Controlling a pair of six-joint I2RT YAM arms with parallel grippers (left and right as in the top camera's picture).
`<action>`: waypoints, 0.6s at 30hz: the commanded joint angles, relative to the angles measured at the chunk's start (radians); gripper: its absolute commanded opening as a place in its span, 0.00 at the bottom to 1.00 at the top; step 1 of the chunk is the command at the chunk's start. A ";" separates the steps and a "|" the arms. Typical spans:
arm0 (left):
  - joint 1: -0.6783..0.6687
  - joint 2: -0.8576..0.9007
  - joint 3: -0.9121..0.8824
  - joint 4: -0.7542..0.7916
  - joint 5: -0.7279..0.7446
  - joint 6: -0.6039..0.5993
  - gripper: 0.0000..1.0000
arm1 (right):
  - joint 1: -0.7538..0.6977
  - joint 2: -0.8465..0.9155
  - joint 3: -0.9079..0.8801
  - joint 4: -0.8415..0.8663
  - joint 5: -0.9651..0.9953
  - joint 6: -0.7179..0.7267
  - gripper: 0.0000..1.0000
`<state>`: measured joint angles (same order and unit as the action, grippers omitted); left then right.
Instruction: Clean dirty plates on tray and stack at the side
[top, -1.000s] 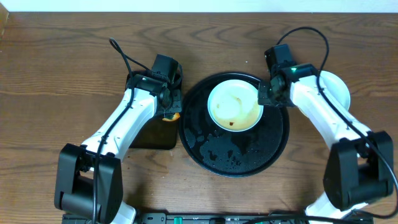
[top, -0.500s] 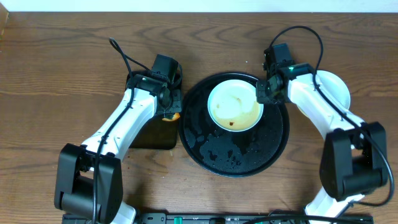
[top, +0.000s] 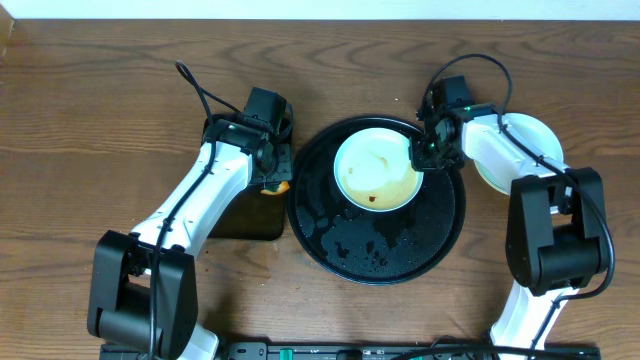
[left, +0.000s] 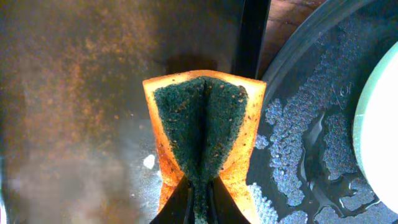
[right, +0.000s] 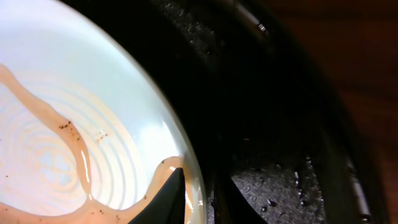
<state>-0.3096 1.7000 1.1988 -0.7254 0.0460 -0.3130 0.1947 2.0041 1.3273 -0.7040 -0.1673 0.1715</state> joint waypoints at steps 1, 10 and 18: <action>-0.003 -0.009 -0.005 0.000 -0.013 0.013 0.08 | -0.006 0.012 -0.006 -0.006 -0.021 -0.007 0.14; -0.003 -0.009 -0.005 0.000 -0.013 0.013 0.08 | -0.010 0.012 -0.028 0.009 -0.085 0.039 0.01; -0.003 -0.009 -0.005 0.000 -0.013 0.013 0.07 | -0.033 -0.016 -0.027 0.058 -0.315 -0.054 0.01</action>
<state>-0.3096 1.7000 1.1988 -0.7258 0.0460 -0.3130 0.1814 2.0045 1.3041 -0.6571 -0.3447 0.1703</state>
